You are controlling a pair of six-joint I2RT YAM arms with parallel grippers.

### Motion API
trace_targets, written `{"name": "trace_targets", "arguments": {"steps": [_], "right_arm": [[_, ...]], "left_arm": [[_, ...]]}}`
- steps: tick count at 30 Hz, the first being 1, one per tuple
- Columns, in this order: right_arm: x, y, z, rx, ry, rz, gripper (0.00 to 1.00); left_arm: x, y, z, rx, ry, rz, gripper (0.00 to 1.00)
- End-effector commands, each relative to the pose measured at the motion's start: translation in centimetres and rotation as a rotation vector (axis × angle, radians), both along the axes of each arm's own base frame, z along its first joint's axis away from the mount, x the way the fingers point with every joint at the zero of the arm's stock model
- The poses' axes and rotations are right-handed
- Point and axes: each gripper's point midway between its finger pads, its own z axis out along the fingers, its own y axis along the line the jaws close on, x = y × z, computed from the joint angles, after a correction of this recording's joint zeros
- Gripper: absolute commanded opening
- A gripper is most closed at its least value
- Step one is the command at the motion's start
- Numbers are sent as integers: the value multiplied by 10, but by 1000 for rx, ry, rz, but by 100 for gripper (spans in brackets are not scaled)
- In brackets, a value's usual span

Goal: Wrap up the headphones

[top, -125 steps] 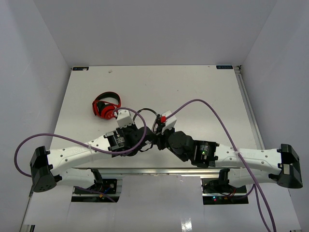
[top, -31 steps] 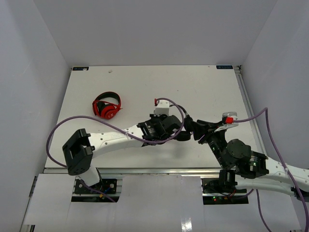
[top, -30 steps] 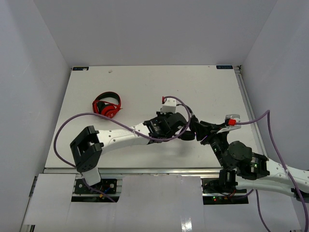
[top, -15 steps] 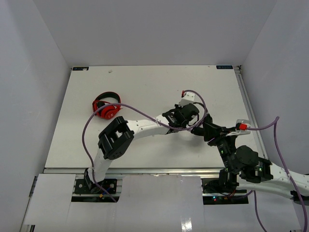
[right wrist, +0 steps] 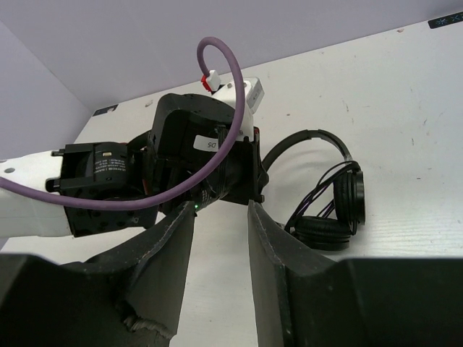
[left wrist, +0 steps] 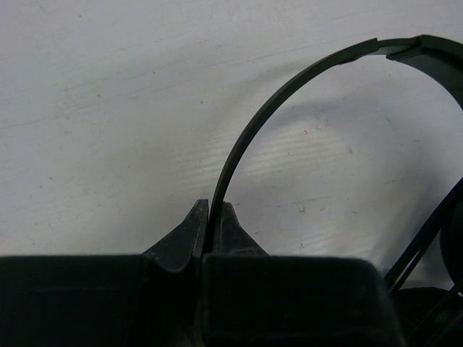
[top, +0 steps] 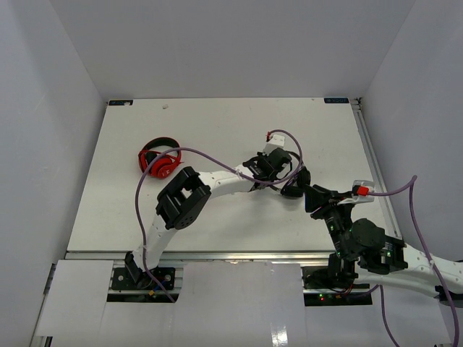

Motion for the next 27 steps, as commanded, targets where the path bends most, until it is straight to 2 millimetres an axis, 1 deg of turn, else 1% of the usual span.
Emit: {"name": "trace_targets", "arguments": {"steps": [1, 7, 10, 22, 27], "right_arm": [[2, -5, 7, 43, 2, -43, 42], [2, -5, 7, 45, 2, -37, 43], [2, -4, 7, 42, 2, -39, 43], [2, -5, 6, 45, 1, -37, 43], [2, -6, 7, 48, 0, -37, 43]], "left_arm": [[12, -17, 26, -104, -31, 1, 0], [15, -14, 16, -92, -17, 7, 1], [17, -12, 11, -82, -11, 9, 7], [18, -7, 5, -54, -9, 17, 18], [17, -6, 4, -49, -6, 16, 29]]}}
